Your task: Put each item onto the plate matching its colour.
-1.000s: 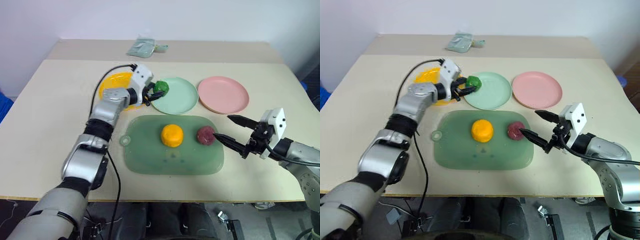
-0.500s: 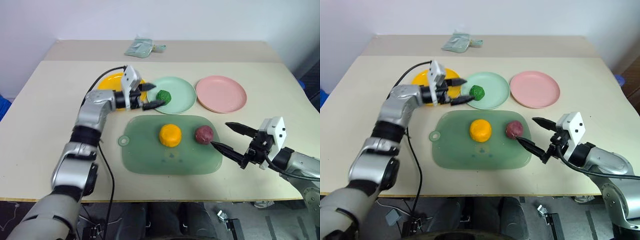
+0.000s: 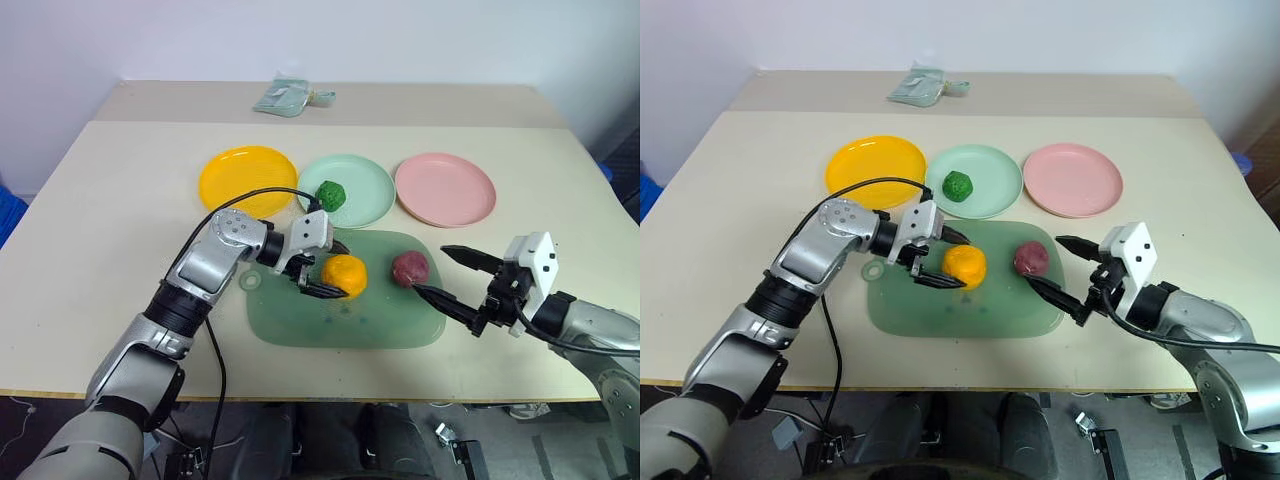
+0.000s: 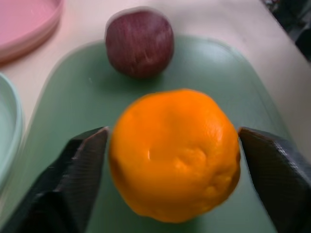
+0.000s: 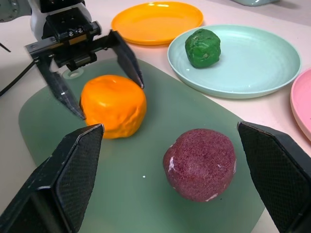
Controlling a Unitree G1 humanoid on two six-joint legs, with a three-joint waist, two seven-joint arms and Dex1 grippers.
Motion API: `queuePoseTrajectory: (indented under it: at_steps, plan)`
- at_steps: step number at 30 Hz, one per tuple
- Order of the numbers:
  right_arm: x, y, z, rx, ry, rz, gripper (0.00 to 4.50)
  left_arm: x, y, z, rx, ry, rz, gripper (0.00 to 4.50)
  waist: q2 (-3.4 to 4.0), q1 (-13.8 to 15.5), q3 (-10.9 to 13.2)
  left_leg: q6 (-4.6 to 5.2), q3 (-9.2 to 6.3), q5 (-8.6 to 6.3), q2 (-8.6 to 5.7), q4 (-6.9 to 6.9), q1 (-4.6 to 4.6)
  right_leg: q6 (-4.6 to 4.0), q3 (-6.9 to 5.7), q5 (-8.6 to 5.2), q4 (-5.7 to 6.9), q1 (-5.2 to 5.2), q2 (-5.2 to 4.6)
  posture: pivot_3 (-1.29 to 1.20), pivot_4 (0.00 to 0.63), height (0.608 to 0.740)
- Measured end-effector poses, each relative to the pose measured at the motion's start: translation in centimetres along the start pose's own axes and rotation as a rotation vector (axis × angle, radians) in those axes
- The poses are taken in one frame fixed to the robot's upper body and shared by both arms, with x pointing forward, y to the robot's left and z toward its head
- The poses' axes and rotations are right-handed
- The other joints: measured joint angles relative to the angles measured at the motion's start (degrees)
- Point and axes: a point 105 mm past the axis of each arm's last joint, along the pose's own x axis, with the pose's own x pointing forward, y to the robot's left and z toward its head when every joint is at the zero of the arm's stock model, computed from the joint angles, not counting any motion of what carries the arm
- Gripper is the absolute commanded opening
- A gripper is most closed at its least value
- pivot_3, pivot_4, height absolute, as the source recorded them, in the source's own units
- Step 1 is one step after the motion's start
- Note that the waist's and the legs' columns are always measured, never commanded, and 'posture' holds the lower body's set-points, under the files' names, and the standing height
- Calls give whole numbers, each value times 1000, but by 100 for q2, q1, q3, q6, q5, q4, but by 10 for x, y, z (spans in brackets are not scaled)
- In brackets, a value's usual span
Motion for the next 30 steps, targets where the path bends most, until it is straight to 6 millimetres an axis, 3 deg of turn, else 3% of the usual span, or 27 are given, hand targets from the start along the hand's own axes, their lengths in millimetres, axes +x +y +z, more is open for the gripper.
queuePoseTrajectory:
  at_steps: [4,7,9,12,14,16,18,19,21,22,26,30]
  plan:
    - [2,4,6,-12,-14,-1,4500,-1,9,-2,-18,-22,64,3001,0,7,0,2,-3,-1,0,1,0,0,0,0,0,2,-1,0,150,740]
    - [2,4,7,-1,-18,-3,4500,-14,30,-1,-112,-108,216,3001,-2,-4,1,2,-4,-1,1,1,-2,1,1,0,2,-2,-1,0,150,740]
    - [2,4,7,3,-17,-9,4500,-40,61,3,-165,-167,427,3001,-5,-5,3,1,-4,0,1,1,-5,1,0,0,4,-7,0,0,150,740]
    - [2,3,8,3,-23,-9,4500,-99,104,2,-199,-178,770,3001,-4,-16,2,1,-1,-1,0,-2,-4,2,0,1,4,-8,0,0,150,740]
    - [3,2,11,-2,-29,-11,4500,-129,120,-12,-241,-125,946,3001,-3,-9,1,1,0,0,-2,-5,-3,3,-1,1,5,-7,0,0,150,740]
    - [5,0,15,-15,-41,-8,4500,-143,126,-39,-321,-38,1055,3001,-4,8,1,1,1,0,-5,-4,-3,3,-3,1,5,-5,0,0,150,740]
    - [6,-2,15,-17,-41,-9,4500,-143,123,-67,-402,30,1087,3001,-9,27,2,2,1,0,-7,-3,-4,4,-4,1,5,-2,-1,0,150,740]
    - [6,-3,13,-12,-38,-8,4500,-142,121,-78,-432,52,1093,3490,-14,27,5,3,0,-1,-7,-3,-6,4,-5,1,8,-2,-1,0,150,740]
    - [7,-5,11,-7,-31,-7,4500,-141,125,-76,-432,36,1095,4359,-22,34,3,3,-4,-1,-7,-1,-7,4,-8,1,6,4,-1,0,150,740]
    - [7,-5,11,-13,-34,-4,4500,-140,127,-74,-433,26,1094,4471,-22,28,3,3,-3,-1,-7,0,-7,5,-7,2,6,4,-1,0,150,740]
    - [6,-5,8,-20,-27,-3,4500,-137,131,-67,-389,-7,1094,4471,-22,-8,3,1,-1,0,-4,-8,-6,5,-7,2,8,-2,1,0,150,740]
    - [4,-7,-1,-26,6,-19,4500,-151,131,-41,-258,-122,1107,4471,-22,-41,3,-3,7,2,0,-11,-6,5,-4,2,8,-9,0,0,150,740]
